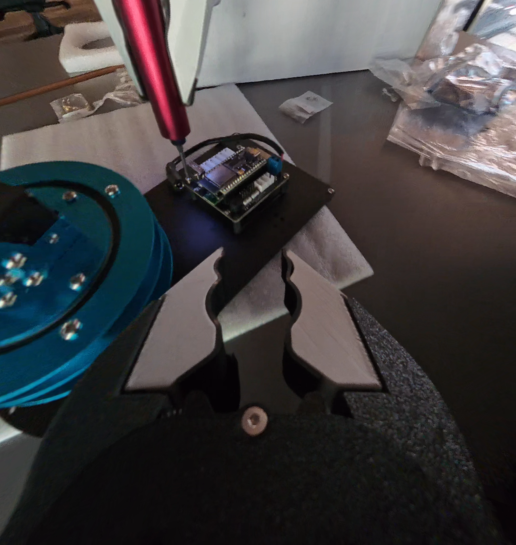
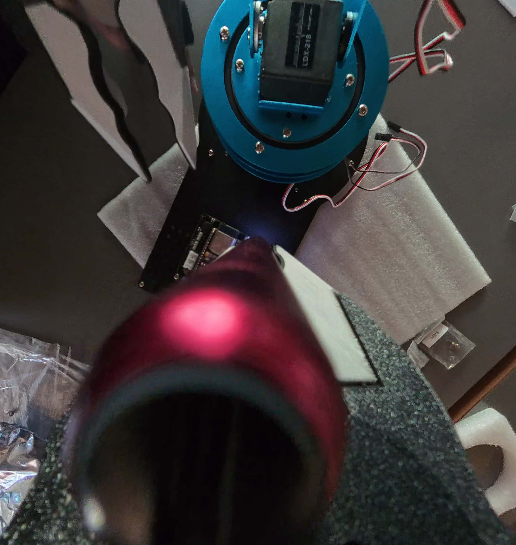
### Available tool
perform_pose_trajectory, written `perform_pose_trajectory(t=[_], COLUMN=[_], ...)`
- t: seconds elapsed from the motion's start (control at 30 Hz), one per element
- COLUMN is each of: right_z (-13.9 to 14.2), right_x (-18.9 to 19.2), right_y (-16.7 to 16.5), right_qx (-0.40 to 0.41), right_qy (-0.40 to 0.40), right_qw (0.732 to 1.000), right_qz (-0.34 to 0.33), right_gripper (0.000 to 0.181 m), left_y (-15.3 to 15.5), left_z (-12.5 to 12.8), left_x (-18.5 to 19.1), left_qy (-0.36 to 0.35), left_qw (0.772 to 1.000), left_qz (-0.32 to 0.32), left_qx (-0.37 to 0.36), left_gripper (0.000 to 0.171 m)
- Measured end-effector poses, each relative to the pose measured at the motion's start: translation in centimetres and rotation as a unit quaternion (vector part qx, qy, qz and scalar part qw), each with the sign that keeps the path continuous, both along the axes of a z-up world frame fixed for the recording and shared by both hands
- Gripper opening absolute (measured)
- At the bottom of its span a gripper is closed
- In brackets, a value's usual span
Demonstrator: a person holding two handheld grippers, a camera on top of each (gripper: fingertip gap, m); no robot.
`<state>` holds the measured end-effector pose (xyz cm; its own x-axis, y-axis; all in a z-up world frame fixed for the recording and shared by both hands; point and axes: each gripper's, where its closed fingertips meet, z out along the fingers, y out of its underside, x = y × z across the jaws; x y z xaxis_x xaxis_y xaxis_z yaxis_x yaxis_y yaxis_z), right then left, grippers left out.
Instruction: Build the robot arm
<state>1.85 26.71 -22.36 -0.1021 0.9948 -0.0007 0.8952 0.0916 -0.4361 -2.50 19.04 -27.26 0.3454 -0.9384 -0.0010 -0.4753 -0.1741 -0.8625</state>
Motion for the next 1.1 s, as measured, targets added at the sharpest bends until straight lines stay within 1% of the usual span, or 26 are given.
perform_pose_trajectory(t=[0.03,0.07,0.13,0.17,0.2,0.23,0.3,0.37,0.47,0.67,0.9,1.03,1.1], right_z=[0.0,-0.1,-0.2,-0.2,-0.3,-0.3,-0.3,-0.3,-0.2,-0.2,-0.2,-0.2,-0.1], right_x=[0.3,0.7,1.6,1.6,1.6,1.7,1.7,1.6,1.4,0.8,0.9,0.9,0.5], right_y=[0.1,0.2,0.3,0.3,0.3,0.3,0.3,0.3,0.3,0.3,0.2,0.3,0.3], right_qx=[-0.007,-0.011,-0.008,-0.010,-0.011,-0.010,-0.006,-0.010,-0.016,-0.019,0.000,-0.008,-0.010], right_qy=[-0.002,-0.007,-0.008,0.001,0.007,0.006,0.006,0.001,-0.024,-0.065,-0.061,-0.056,-0.039], right_qw=[1.000,1.000,1.000,1.000,1.000,1.000,1.000,1.000,1.000,0.998,0.997,0.998,0.998], right_qz=[-0.005,-0.008,-0.010,-0.014,-0.018,-0.021,-0.017,-0.010,0.002,0.015,0.041,0.035,0.038], right_gripper=[0.023,0.022,0.022,0.021,0.021,0.022,0.021,0.021,0.021,0.022,0.020,0.022,0.021], left_y=[0.4,0.9,1.4,1.4,1.5,1.7,1.9,1.9,2.1,2.4,2.7,2.7,2.8], left_z=[-0.2,-0.3,-0.4,-0.5,-0.5,-0.4,-0.4,-0.3,-0.2,-0.7,-0.9,-0.9,-0.9], left_x=[0.7,1.4,2.9,3.5,3.9,4.1,4.0,3.6,3.0,3.7,4.0,4.0,4.0], left_qy=[0.006,0.009,0.006,0.004,0.007,0.012,0.019,0.021,0.022,0.029,0.027,0.027,0.027], left_qw=[1.000,1.000,0.999,0.999,0.999,0.998,0.998,0.997,0.996,0.996,0.995,0.995,0.995], left_qz=[0.014,0.025,0.029,0.026,0.029,0.036,0.043,0.053,0.068,0.077,0.089,0.091,0.093], left_qx=[-0.004,-0.013,-0.036,-0.044,-0.044,-0.040,-0.048,-0.052,-0.044,-0.037,-0.042,-0.040,-0.039], left_gripper=[0.037,0.039,0.032,0.033,0.034,0.029,0.027,0.032,0.033,0.033,0.032,0.031,0.030])
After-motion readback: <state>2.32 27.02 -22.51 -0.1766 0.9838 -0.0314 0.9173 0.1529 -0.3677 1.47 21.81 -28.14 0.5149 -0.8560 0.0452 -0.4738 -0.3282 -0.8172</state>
